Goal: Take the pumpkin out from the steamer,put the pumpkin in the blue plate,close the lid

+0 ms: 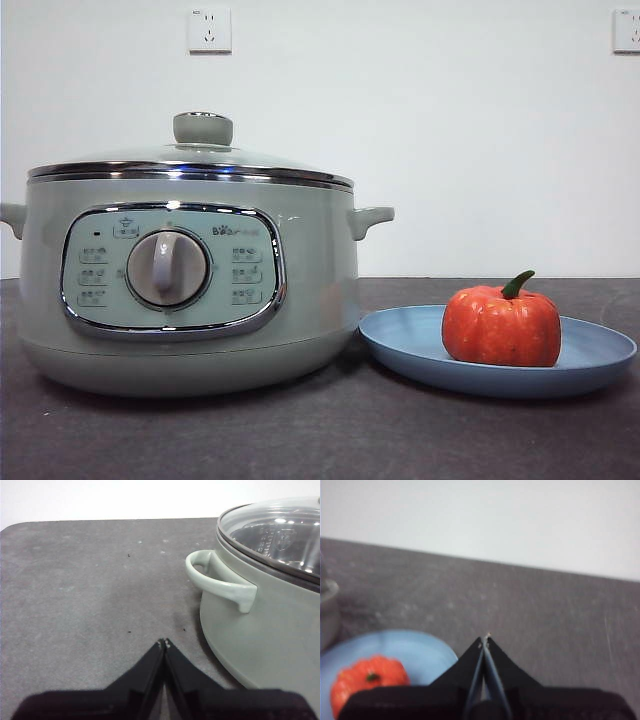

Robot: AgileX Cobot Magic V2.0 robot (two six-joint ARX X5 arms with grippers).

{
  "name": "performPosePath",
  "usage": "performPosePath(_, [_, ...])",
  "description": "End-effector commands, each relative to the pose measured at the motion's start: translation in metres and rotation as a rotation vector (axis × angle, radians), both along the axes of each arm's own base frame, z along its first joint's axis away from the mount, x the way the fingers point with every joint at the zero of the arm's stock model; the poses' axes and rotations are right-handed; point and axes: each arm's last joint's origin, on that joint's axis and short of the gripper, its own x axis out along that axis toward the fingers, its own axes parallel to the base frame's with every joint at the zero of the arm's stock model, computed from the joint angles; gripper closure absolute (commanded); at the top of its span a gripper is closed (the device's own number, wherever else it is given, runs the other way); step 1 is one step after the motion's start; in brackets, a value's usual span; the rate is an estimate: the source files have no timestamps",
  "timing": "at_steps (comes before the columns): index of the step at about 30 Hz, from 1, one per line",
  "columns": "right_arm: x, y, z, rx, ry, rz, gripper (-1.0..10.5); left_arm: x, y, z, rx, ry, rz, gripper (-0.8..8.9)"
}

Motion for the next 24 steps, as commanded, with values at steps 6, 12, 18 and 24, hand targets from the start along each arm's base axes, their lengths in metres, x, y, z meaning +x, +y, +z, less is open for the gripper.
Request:
performPosePath(6, [-0.001, -0.001, -0.028, 0.039, -0.003, -0.015, 9.6, 0.001, 0.000, -0.005, -0.011, 0.013, 0.001, 8.16])
performPosePath(12, [0.000, -0.001, -0.043, 0.068, 0.084, -0.026, 9.6, 0.001, 0.000, -0.005, -0.011, 0.013, 0.001, 8.16])
performPosePath(18, [0.001, -0.001, -0.044, 0.084, 0.103, -0.030, 9.6, 0.001, 0.000, -0.005, -0.011, 0.012, 0.001, 8.16])
performPosePath(24, [0.001, -0.001, -0.044, 0.084, 0.103, -0.030, 9.6, 0.001, 0.000, -0.005, -0.011, 0.012, 0.001, 8.16])
